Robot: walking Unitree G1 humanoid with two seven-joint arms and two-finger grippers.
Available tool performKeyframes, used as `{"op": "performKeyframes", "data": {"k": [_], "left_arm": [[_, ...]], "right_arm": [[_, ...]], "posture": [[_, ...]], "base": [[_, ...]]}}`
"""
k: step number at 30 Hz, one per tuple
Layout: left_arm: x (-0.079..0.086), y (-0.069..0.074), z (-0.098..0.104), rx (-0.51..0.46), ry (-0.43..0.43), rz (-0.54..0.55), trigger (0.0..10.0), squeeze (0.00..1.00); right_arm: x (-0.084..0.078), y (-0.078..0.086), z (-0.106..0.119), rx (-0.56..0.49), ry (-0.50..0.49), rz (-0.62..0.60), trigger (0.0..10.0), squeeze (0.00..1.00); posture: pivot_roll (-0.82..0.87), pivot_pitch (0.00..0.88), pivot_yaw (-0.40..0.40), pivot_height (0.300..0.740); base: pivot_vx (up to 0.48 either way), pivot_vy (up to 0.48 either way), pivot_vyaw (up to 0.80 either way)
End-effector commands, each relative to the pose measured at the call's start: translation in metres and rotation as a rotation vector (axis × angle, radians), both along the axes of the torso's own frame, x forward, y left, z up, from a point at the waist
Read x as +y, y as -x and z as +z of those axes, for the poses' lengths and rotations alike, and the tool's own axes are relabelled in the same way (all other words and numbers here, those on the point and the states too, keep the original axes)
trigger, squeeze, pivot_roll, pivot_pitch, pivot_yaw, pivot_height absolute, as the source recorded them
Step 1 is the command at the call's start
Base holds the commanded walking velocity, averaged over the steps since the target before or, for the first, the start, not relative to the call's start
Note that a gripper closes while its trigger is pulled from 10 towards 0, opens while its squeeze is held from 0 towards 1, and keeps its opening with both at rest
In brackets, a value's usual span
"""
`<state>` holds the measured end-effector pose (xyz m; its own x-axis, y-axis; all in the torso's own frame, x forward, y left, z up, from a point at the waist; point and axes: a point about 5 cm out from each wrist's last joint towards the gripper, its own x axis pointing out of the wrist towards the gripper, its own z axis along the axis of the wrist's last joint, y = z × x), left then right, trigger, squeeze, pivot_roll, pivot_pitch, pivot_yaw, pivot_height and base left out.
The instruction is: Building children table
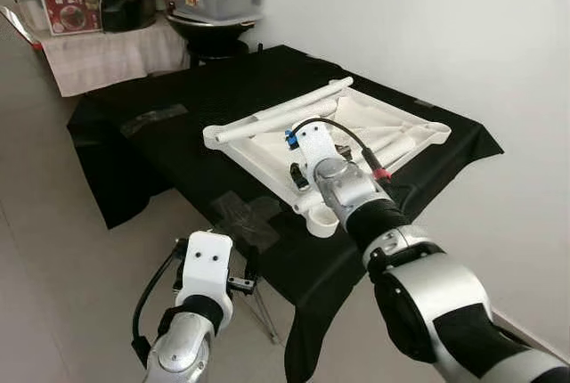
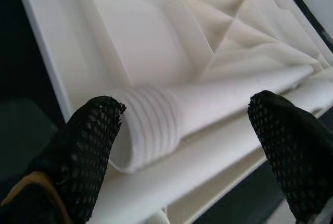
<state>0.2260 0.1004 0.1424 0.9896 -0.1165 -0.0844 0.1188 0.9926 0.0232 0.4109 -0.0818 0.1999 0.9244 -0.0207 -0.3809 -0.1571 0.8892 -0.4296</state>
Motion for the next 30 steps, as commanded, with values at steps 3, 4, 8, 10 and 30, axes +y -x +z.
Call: {"op": "performKeyframes", "data": {"k": [3, 4, 8, 10, 30], "left_arm": [[-0.007, 0.004, -0.001, 0.023, 0.037, -0.003, 10.0, 0.0], [-0.008, 0.005, -0.001, 0.025, 0.038, -0.005, 10.0, 0.0], [-0.008, 0.006, -0.001, 0.027, 0.039, -0.007, 10.0, 0.0], [-0.01, 0.008, 0.001, 0.025, 0.049, -0.007, 10.0, 0.0], [-0.021, 0.02, 0.004, 0.042, 0.103, 0.004, 10.0, 0.0]], "right_arm": [[-0.004, 0.0, -0.004, 0.004, 0.042, -0.017, 10.0, 0.0], [-0.003, 0.0, -0.005, 0.004, 0.048, -0.017, 10.0, 0.0], [-0.002, 0.001, -0.008, 0.005, 0.059, -0.021, 10.0, 0.0], [-0.001, 0.002, -0.012, -0.004, 0.081, -0.033, 10.0, 0.0], [0.005, -0.002, 0.007, -0.143, 0.142, -0.111, 10.0, 0.0]], "posture": [[0.0, 0.064, -0.144, 0.74], [0.0, 0.064, -0.144, 0.74], [0.0, 0.061, -0.145, 0.74], [0.01, 0.078, -0.153, 0.74], [-0.01, 0.144, -0.2, 0.74]], "base": [[0.0, 0.0, 0.0], [0.0, 0.0, 0.0], [0.0, 0.0, 0.0], [0.0, 0.0, 0.0], [0.0, 0.0, 0.0]]}}
